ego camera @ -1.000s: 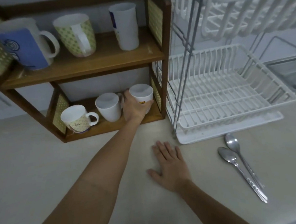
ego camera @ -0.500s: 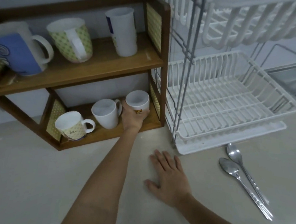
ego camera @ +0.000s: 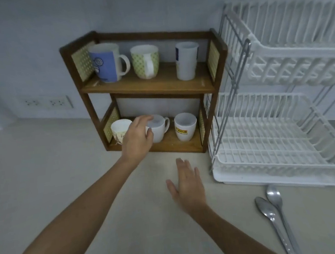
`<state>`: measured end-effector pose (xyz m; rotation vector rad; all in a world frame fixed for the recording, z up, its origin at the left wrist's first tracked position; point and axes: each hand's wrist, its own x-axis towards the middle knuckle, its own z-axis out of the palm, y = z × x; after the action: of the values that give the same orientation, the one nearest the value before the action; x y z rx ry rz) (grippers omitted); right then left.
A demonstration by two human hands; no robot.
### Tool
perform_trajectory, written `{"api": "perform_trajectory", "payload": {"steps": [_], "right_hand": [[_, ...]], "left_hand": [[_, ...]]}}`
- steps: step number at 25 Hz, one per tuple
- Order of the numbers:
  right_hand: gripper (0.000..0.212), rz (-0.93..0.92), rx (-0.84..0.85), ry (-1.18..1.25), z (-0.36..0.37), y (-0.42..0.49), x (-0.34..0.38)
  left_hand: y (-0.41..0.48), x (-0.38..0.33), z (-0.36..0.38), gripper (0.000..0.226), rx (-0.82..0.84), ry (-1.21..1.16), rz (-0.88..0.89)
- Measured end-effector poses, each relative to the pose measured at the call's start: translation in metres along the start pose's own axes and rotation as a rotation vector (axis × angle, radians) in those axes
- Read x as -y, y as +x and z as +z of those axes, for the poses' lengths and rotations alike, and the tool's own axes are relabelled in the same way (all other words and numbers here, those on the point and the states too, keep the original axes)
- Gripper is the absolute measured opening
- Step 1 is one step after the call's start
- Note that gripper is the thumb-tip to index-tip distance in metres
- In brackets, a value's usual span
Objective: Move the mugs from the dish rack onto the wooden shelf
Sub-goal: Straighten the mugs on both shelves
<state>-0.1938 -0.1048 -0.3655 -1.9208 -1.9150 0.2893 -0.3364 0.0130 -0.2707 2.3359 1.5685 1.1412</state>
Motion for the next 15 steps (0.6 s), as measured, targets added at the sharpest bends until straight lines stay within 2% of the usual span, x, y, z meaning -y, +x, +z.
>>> {"api": "perform_trajectory", "payload": {"steps": [2, 4, 6, 7, 8, 10, 13, 15], "right_hand": [[0.059, -0.147, -0.213, 0.129, -0.034, 0.030, 0.034], [0.048, -0.260, -0.449, 0.211, -0.074, 0.068, 0.068], [0.042, -0.282, -0.543, 0.235, -0.117, 0.107, 0.095], [0.040, -0.280, -0.545, 0.208, -0.137, 0.126, 0.105], [0.040, -0.272, -0.537, 0.153, -0.157, 0.146, 0.116], [0.041, -0.213, -0.476, 0.019, -0.192, 0.185, 0.130], [0.049, -0.025, -0.252, -0.155, -0.228, 0.235, 0.145], [0.054, 0.093, -0.141, -0.208, -0.235, 0.257, 0.152]], "left_hand": [[0.020, 0.000, -0.029, 0.042, -0.135, 0.060, 0.127], [0.052, -0.002, -0.060, 0.043, -0.288, 0.056, 0.142], [0.086, -0.002, -0.090, 0.042, -0.403, 0.009, 0.065], [0.102, -0.002, -0.103, 0.043, -0.406, -0.003, 0.025], [0.119, 0.001, -0.117, 0.046, -0.370, 0.012, 0.003], [0.152, 0.008, -0.139, 0.058, -0.191, 0.122, 0.018], [0.197, 0.013, -0.163, 0.074, 0.232, 0.324, 0.050], [0.218, 0.016, -0.167, 0.075, 0.473, 0.423, 0.030]]}}
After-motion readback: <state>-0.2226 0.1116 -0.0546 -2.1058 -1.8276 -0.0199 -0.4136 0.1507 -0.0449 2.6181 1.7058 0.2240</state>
